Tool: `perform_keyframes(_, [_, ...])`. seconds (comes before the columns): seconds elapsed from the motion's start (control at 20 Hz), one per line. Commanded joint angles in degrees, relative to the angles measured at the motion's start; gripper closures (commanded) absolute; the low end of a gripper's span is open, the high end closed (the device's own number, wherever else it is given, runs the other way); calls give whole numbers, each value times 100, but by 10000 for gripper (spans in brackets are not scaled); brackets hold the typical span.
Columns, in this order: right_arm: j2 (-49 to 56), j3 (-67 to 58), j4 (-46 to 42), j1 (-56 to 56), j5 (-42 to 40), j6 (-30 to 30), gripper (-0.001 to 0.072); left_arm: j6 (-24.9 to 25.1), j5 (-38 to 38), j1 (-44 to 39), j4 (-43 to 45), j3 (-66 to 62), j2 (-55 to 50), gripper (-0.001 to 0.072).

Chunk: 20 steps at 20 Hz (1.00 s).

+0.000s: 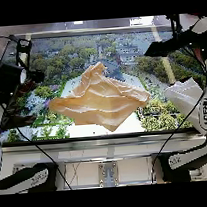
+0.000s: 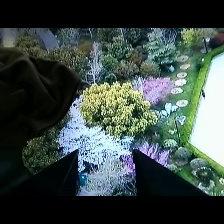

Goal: Fold the shirts.

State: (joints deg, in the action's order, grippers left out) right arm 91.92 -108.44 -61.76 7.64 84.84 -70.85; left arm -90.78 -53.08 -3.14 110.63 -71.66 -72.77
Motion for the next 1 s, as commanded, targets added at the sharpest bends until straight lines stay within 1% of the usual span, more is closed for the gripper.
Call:
perform_keyframes(0.0, [-767, 1032, -595, 245, 553, -103, 351, 2243, -153, 804, -2035, 621, 2, 366])
perform_keyframes(0.05, [-988, 1438, -741, 260, 498, -116, 351, 3097, -251, 944, -2691, 824, 0, 365])
perform_keyframes(0.1, [-1239, 1908, -776, 282, 356, -131, 351, 3709, -321, 1014, -3104, 970, -4, 366])
perform_keyframes(0.15, [-1545, 2476, -734, 328, 92, -146, 351, 4138, -387, 1021, -3217, 1078, -17, 365])
perform_keyframes(0.2, [-1884, 3084, -660, 358, -225, -175, 350, 4321, -400, 1021, -3215, 1143, -59, 364])
perform_keyframes(0.3, [-2553, 4277, -428, 367, -861, -321, 349, 4323, -376, 1021, -3150, 1154, -195, 334])
perform_keyframes(0.35, [-2846, 4861, -118, 361, -1150, -398, 346, 4328, -326, 1021, -3147, 1154, -260, 323])
perform_keyframes(0.4, [-3108, 5455, 382, 361, -1346, -463, 309, 4330, -310, 1021, -3147, 1154, -306, 225])
perform_keyframes(0.45, [-3292, 6004, 977, 345, -1493, -461, 303, 4325, -330, 1021, -3154, 1154, -337, 98])
perform_keyframes(0.55, [-3401, 6870, 1956, 188, -1611, -431, 303, 4400, -363, 1021, -3147, 1154, -354, 97])
perform_keyframes(0.6, [-3399, 7195, 2098, 39, -1709, -435, 303, 4413, -358, 1019, -3163, 1154, -354, 97])
perform_keyframes(0.7, [-3401, 7788, 2162, -393, -2074, -472, 303, 4413, -358, 1019, -3259, 1154, -356, 97])
perform_keyframes(0.8, [-3399, 8177, 2210, -876, -2610, -619, 303, 4411, -365, 1019, -3355, 1154, -382, 97])
perform_keyframes(0.9, [-3401, 8325, 2177, -1279, -2826, -782, 303, 4411, -411, 1021, -3331, 1154, -413, 97])
perform_keyframes(0.95, [-3399, 8347, 2151, -1436, -2837, -874, 303, 4409, -426, 1021, -3185, 1154, -415, 97])
